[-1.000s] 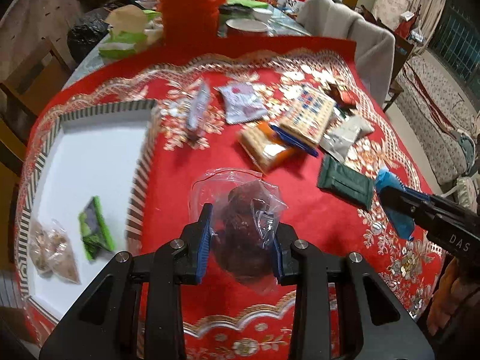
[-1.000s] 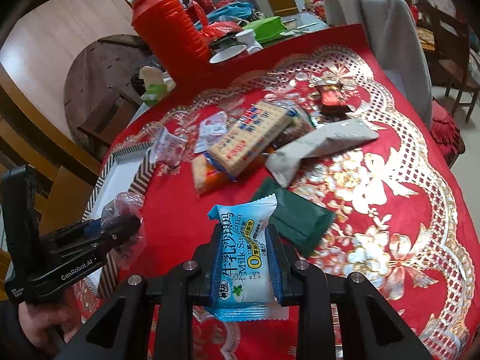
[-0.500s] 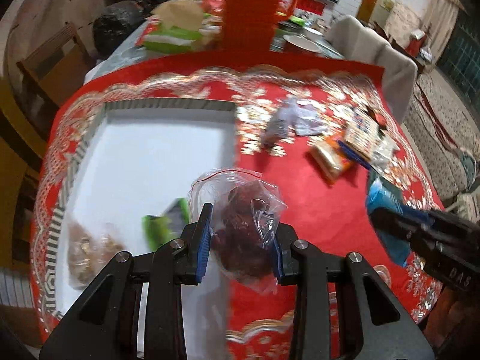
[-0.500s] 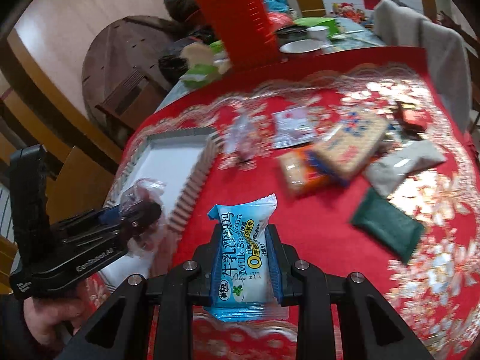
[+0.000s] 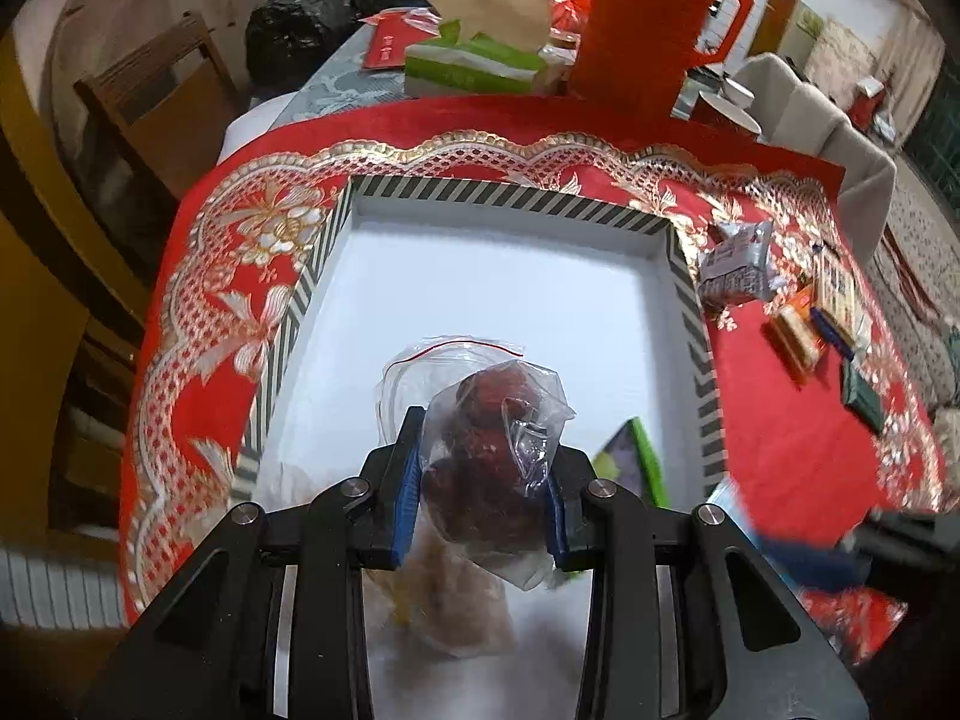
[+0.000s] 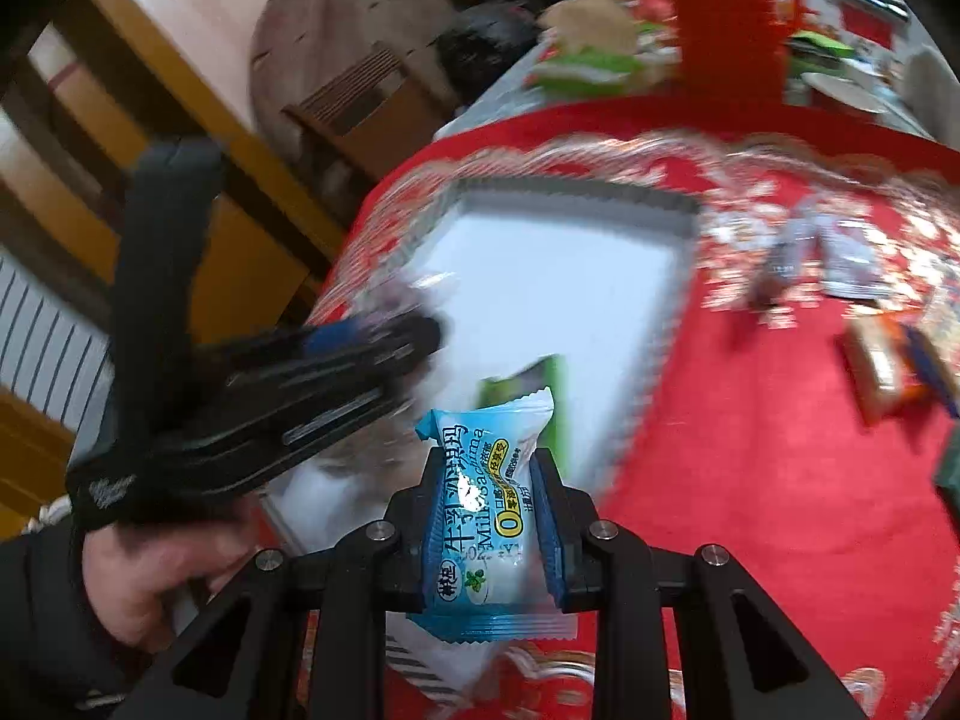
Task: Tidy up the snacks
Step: 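Carry the dates bag with the left tool while the right tool drops the blue packet into the box, then open the left tool to drop the dates bag into the box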
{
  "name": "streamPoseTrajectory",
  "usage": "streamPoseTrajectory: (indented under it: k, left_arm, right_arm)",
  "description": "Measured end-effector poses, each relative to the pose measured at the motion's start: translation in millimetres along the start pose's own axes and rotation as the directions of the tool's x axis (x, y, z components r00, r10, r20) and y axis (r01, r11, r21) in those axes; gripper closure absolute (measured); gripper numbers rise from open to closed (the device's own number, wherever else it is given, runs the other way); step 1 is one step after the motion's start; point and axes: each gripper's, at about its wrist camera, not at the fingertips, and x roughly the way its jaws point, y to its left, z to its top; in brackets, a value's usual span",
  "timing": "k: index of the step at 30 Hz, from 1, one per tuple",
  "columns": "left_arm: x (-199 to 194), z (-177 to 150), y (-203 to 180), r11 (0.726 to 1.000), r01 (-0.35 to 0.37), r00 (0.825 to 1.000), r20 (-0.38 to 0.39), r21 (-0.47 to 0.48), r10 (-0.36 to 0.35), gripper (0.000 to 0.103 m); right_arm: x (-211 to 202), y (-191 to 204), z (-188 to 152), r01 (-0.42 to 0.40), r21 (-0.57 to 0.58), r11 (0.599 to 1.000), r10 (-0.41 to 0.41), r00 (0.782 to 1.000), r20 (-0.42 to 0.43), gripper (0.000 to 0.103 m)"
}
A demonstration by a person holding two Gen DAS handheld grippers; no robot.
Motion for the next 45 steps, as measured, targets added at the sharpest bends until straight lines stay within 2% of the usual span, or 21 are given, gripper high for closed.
streamPoseTrajectory:
  k: [4,10,19,20,21,22,24,32,38,42,45]
  left_arm:
    - [11.7,1.7,3.2,1.0,0.013,1.0,-0.02,0.023,-0.012,0.071]
    - [23.0,4.7,5.4,1.0,0.015,0.999,-0.037,0.024,-0.014,0.071]
    - [36.7,7.4,8.2,1.0,-0.026,0.997,-0.07,0.011,0.027,0.071]
    - [37.5,7.9,9.7,0.999,-0.032,0.997,-0.071,0.004,0.032,0.07]
    - [38.4,8.1,10.6,0.999,-0.035,0.997,-0.076,-0.001,0.035,0.064]
    - [38.9,8.6,11.6,0.999,-0.04,0.996,-0.079,-0.007,0.04,0.052]
    - [37.2,9.3,13.0,0.999,-0.043,0.997,-0.069,-0.017,0.042,0.04]
    - [19.6,13.6,6.8,0.995,-0.072,0.997,-0.026,-0.073,0.07,0.038]
    - [0.5,4.2,-31.6,0.997,-0.039,0.999,0.022,-0.062,0.04,0.038]
    - [1.7,0.3,-69.0,1.0,-0.011,1.0,0.011,-0.023,0.011,0.038]
    - [1.1,0.6,-100.6,1.0,0.013,1.0,0.013,0.018,-0.013,0.038]
  right_arm:
    - [22.2,9.5,-3.0,-0.006,-0.01,1.0,0.006,0.999,-0.053,0.077]
    - [28.9,1.4,2.3,-0.025,0.028,0.999,0.027,0.997,-0.069,0.077]
    - [37.3,4.3,-1.1,-0.031,0.035,0.999,0.035,0.993,-0.11,0.076]
    - [37.0,3.7,-0.5,-0.027,0.04,0.999,0.031,0.994,-0.104,0.076]
    - [35.6,2.3,-0.1,-0.027,0.049,0.998,0.031,0.995,-0.096,0.073]
    - [32.9,0.1,0.2,-0.032,0.064,0.997,0.038,0.996,-0.085,0.07]
    - [25.6,-3.8,-1.2,-0.046,0.087,0.995,0.051,0.997,-0.059,0.06]
    - [4.4,-14.4,-7.3,-0.078,0.077,0.994,0.08,0.996,-0.026,0.059]
    - [-24.2,-46.4,-18.7,-0.08,0.114,0.99,0.078,0.997,0.029,0.059]
    - [-47.7,-87.8,-31.3,-0.043,0.178,0.983,0.032,0.998,0.063,0.059]
    - [-69.4,-120.5,-41.8,0.014,0.211,0.977,-0.034,0.995,0.093,0.059]
